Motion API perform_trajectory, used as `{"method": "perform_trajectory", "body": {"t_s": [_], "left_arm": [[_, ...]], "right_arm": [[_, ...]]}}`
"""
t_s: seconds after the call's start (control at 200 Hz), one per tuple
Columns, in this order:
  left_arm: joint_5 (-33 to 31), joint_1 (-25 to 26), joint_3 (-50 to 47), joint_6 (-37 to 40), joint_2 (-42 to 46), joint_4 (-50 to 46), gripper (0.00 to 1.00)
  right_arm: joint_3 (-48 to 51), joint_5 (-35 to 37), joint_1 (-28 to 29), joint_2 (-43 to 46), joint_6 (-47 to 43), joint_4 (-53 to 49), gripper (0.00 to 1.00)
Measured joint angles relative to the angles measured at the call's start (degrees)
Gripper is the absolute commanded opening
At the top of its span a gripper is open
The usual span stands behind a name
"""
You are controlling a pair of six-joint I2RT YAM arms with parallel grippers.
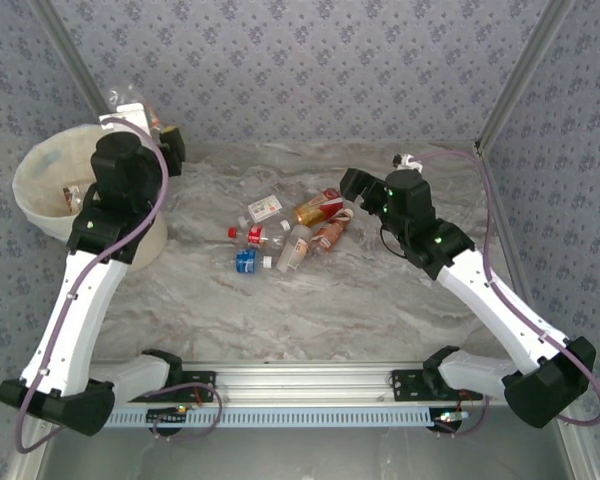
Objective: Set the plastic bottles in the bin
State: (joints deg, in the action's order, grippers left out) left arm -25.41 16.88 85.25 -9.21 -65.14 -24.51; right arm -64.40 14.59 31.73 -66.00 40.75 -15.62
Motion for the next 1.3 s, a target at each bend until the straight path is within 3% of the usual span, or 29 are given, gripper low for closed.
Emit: {"method": "perform_trajectory", "body": {"t_s": [0.275, 0.505, 0.57, 0.685, 0.745, 0.805, 0.874, 0.954, 1.024, 1.299], "left_arm": [[-11.4, -10.4, 5.1, -0.2, -6.4, -1.9, 0.00], [-13.6, -20.7, 5.2, -4.9, -9.7, -6.3, 0.00], [-13.5, -23.2, 5.2, -6.8, -10.6, -8.0, 0.13], [-13.2, -26.4, 5.3, -9.7, -12.8, -11.1, 0.18], [-13.2, -27.4, 5.3, -11.0, -13.8, -12.7, 0.25], [-13.2, -28.3, 5.3, -12.2, -14.6, -14.0, 0.44], [-12.3, -29.4, 5.3, -13.6, -15.3, -15.3, 0.74], [-11.0, -30.4, 5.3, -15.2, -15.7, -16.5, 0.93], [-9.9, -30.8, 5.3, -16.3, -15.9, -17.3, 0.99], [-5.9, -30.7, 5.6, -17.0, -14.8, -18.0, 0.99]], "right_arm": [[0.2, -1.0, -0.5, -1.4, 0.0, 0.3, 1.00], [0.1, -3.2, -0.5, -3.5, 0.4, 0.3, 1.00], [0.0, -3.5, -0.5, -3.6, 0.4, 0.3, 1.00], [0.0, -3.9, -0.5, -3.6, 0.4, 0.3, 1.00], [0.0, -3.9, -0.5, -3.6, 0.4, 0.3, 1.00], [0.0, -4.0, -0.5, -3.6, 0.4, 0.3, 1.00], [0.0, -4.1, -0.5, -3.6, 0.4, 0.3, 1.00], [0.0, -4.1, -0.5, -3.6, 0.4, 0.3, 1.00], [-0.1, -4.1, -0.5, -3.6, 0.4, 0.1, 1.00], [-0.7, -4.1, -0.5, -3.6, 0.4, -1.0, 1.00]]}}
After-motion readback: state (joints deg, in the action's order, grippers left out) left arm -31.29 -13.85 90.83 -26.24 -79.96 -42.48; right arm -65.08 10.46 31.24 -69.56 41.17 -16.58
